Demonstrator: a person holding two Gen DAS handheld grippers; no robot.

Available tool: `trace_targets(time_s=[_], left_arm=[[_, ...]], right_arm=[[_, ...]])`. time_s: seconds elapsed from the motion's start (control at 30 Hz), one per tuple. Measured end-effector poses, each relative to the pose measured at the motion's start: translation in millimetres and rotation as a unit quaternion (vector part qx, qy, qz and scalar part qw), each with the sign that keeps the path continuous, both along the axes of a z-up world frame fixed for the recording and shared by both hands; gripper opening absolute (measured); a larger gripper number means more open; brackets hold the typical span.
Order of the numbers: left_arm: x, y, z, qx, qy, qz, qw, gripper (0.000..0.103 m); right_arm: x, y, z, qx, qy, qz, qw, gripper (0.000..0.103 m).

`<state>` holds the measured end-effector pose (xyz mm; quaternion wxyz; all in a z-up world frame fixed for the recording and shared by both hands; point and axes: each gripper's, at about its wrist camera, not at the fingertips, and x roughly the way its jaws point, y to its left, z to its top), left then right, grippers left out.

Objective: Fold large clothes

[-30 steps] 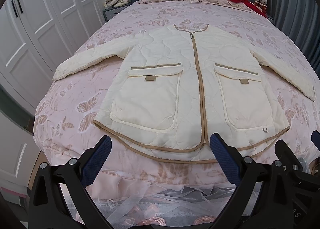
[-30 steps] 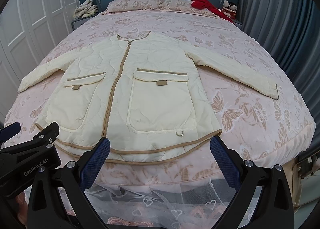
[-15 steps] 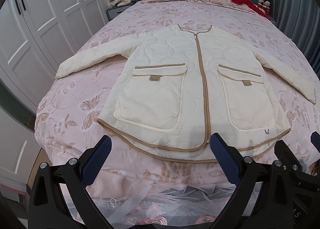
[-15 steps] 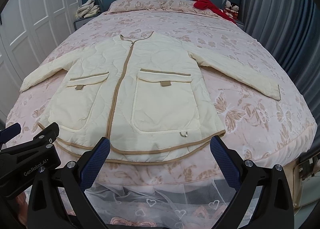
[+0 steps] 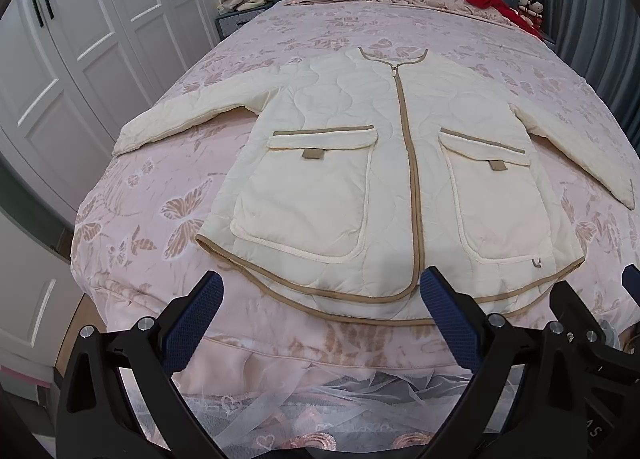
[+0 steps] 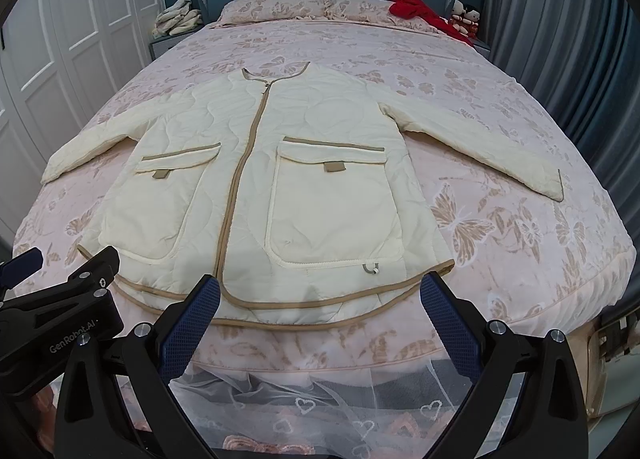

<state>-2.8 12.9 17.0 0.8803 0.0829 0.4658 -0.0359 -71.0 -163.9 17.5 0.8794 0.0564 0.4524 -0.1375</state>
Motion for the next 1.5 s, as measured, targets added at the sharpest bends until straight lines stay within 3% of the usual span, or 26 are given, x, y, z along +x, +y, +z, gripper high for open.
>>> trace_targets(time_s=[1.5], left_arm=[[0.2, 6.0, 1.3, 0.001, -0.001, 0.001, 1.0, 0.096]], right_arm=[[0.4, 2.5, 0.8, 0.001, 0.0, 0.001, 1.0, 0.098]])
